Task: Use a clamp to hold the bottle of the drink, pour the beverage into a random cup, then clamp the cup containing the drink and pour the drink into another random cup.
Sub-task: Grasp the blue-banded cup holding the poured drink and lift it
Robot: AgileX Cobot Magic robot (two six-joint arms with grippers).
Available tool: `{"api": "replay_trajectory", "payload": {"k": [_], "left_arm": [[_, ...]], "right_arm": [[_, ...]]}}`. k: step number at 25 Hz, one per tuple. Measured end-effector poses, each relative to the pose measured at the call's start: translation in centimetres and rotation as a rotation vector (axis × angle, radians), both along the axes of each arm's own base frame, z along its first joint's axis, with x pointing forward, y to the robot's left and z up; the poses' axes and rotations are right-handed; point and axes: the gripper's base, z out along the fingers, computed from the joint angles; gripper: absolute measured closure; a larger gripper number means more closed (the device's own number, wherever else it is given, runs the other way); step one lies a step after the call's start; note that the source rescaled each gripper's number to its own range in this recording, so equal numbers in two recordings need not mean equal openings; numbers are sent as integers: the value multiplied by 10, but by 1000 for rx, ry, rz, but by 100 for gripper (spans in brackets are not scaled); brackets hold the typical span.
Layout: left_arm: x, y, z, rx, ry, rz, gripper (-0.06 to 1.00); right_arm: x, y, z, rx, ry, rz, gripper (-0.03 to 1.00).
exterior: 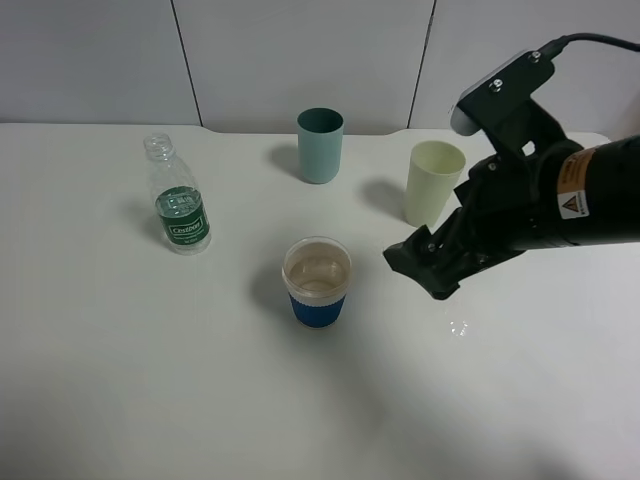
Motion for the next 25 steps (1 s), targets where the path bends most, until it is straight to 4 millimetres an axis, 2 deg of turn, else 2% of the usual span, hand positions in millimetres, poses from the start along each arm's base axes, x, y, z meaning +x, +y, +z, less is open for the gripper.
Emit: {"api": "replay_trajectory", "payload": {"k": [9, 13, 18, 25], "left_arm": [[0, 0, 0, 0, 0, 0, -6], [0, 0, 0, -1, 0, 0, -6], [0, 0, 0, -1, 0, 0, -6], [0, 0, 0, -1, 0, 0, -6]], "right_arm": [[9, 10, -24, -48, 93, -9, 2], [10, 15, -24, -3, 78, 1, 2], [7, 25, -19, 94, 74, -11, -3], [-9, 43, -17, 96, 43, 111, -3]]}}
